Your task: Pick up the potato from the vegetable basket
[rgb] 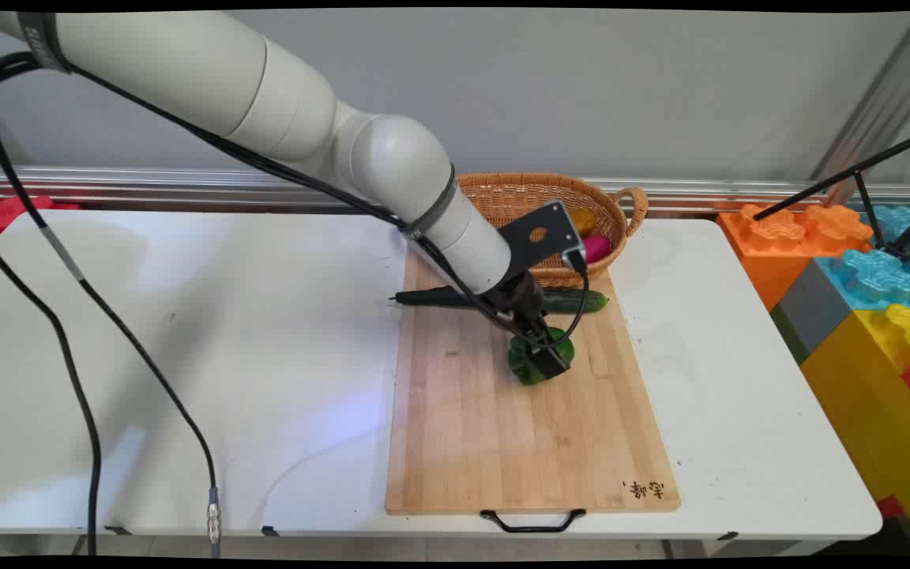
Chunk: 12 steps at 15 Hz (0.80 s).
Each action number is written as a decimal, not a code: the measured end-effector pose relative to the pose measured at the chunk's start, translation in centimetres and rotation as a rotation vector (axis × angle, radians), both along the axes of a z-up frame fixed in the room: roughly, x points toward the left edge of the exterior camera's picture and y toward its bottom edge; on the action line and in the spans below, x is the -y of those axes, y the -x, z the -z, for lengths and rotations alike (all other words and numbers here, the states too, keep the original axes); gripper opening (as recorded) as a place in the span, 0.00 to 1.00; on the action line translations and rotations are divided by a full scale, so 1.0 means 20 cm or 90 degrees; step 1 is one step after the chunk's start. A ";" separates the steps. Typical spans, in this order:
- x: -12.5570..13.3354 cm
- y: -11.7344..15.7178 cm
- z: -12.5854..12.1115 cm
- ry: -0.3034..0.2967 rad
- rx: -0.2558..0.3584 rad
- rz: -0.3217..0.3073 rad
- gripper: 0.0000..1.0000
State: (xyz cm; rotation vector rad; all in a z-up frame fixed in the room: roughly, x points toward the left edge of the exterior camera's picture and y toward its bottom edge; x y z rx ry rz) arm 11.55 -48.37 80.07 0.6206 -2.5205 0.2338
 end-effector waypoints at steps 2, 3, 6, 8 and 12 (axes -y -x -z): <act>0.01 0.01 -0.05 -0.005 -0.010 -0.006 1.00; 0.03 0.02 -0.08 -0.006 -0.015 -0.011 1.00; 0.11 0.03 -0.22 0.010 -0.027 -0.034 1.00; 0.18 0.02 -0.29 0.029 -0.027 -0.052 1.00; 0.41 -0.05 -0.39 0.067 -0.021 -0.105 1.00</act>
